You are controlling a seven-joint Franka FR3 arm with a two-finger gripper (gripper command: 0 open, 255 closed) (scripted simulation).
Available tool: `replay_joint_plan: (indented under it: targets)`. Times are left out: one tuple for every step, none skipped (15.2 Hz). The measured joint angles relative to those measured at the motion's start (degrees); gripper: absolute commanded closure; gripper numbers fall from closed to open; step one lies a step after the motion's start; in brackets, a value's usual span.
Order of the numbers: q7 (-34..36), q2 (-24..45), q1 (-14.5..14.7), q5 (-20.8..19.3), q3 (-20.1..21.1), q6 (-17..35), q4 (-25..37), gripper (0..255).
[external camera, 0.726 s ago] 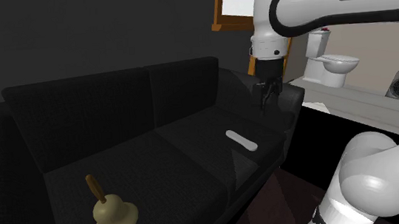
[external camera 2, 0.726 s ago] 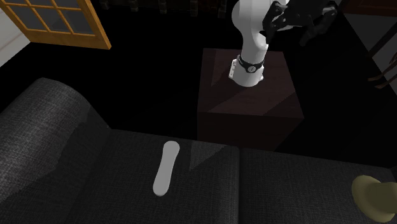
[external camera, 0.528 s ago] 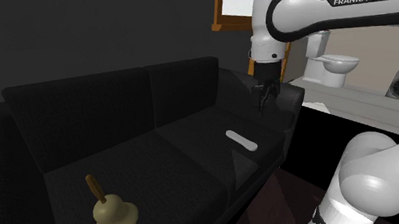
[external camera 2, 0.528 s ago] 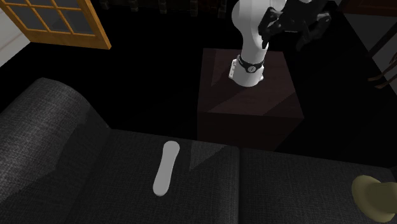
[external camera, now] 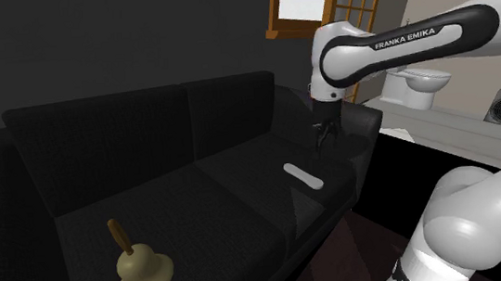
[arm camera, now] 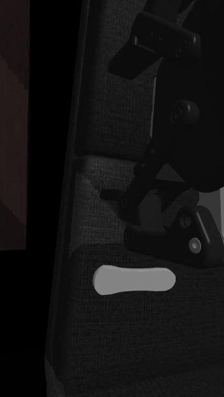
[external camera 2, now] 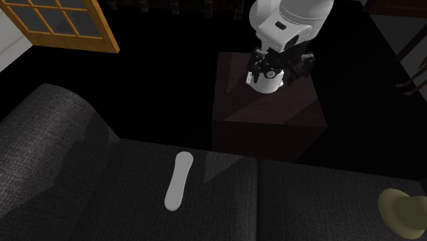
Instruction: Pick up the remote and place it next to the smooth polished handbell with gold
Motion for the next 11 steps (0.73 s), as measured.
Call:
replay_joint_plan:
  targets:
    - [-0.74, 0.99, -0.45, -0.53, -0.83, 1.58, -0.23, 0]
    - [-1.66, 2.16, -0.97, -1.13, -1.86, 3.42, -0.58, 0]
    - [-2.09, 3.46, -1.23, -1.45, -2.51, 5.61, -1.21, 0]
    - [-2.59, 5.43, -1.42, -1.68, -3.23, 7.87, -1.18, 0]
    - [-3.46, 6.69, -1.88, -2.13, -4.17, 9.64, -1.31, 0]
    - [-4.29, 8.16, -2.25, -2.45, -5.08, 11.48, -1.36, 0]
    - [-4.66, 10.65, -2.22, -2.39, -5.72, 14.05, -1.22, 0]
    - [-5.55, 13.35, -2.34, -2.35, -6.63, 16.0, -0.09, 0]
    - [-6.61, 14.96, -2.77, -2.56, -7.64, 17.85, 0.02, 0]
    - [-7.2, 16.91, -2.78, -2.33, -8.23, 19.41, 0.74, 0]
    - [-8.03, 19.07, -2.88, -2.09, -9.0, 21.47, 1.09, 0]
